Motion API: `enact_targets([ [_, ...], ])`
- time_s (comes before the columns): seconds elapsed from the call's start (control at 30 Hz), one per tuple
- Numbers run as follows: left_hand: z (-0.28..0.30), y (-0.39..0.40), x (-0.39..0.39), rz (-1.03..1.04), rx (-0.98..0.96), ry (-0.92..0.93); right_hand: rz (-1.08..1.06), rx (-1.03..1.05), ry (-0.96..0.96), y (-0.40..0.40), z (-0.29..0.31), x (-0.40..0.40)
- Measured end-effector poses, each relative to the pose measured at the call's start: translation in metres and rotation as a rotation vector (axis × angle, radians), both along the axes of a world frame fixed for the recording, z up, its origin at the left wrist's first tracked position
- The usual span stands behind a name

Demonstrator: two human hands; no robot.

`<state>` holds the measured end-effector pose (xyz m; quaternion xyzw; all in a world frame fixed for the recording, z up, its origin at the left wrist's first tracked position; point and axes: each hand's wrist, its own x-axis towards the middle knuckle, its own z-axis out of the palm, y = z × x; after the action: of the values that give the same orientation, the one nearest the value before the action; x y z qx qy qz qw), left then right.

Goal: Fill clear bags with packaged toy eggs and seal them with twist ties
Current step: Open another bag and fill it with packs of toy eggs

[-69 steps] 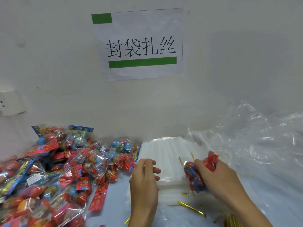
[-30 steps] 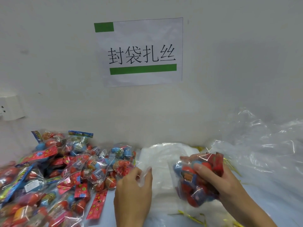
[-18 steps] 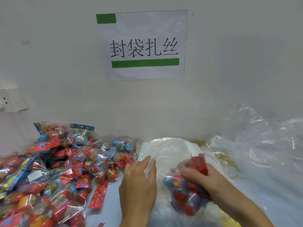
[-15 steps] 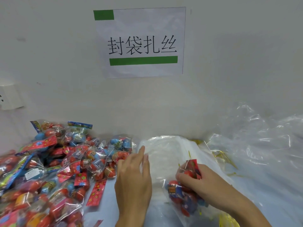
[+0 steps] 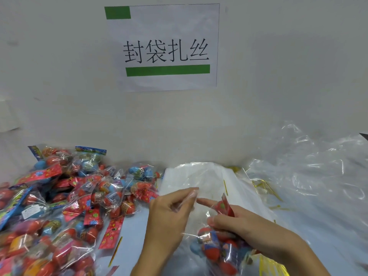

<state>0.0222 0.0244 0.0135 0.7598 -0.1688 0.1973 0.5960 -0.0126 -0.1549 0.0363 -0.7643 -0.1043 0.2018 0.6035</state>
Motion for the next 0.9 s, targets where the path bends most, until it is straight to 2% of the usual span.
enact_targets([
  [0.13,0.000,-0.002,0.000,0.042,0.094,-0.094,-0.164,-0.131,-0.017,-0.001,-0.009,0.004],
  [0.27,0.002,0.000,0.002,0.127,0.021,-0.111,-0.295,-0.138,-0.048,-0.006,-0.011,0.008],
  [0.37,-0.003,0.003,0.006,0.142,-0.017,-0.063,-0.284,-0.087,-0.059,-0.011,-0.010,0.007],
  [0.53,-0.011,0.000,0.011,0.104,0.088,-0.014,-0.130,0.110,-0.069,-0.009,-0.002,0.005],
  [0.67,-0.012,0.001,0.011,0.099,0.106,-0.001,-0.314,0.095,-0.273,-0.005,-0.003,0.008],
  [0.8,-0.007,0.001,0.008,0.118,-0.032,-0.028,-0.458,0.091,-0.335,-0.008,-0.006,0.014],
  [0.9,-0.003,0.000,0.006,0.078,-0.189,0.011,-0.423,0.131,-0.224,-0.007,-0.009,0.013],
])
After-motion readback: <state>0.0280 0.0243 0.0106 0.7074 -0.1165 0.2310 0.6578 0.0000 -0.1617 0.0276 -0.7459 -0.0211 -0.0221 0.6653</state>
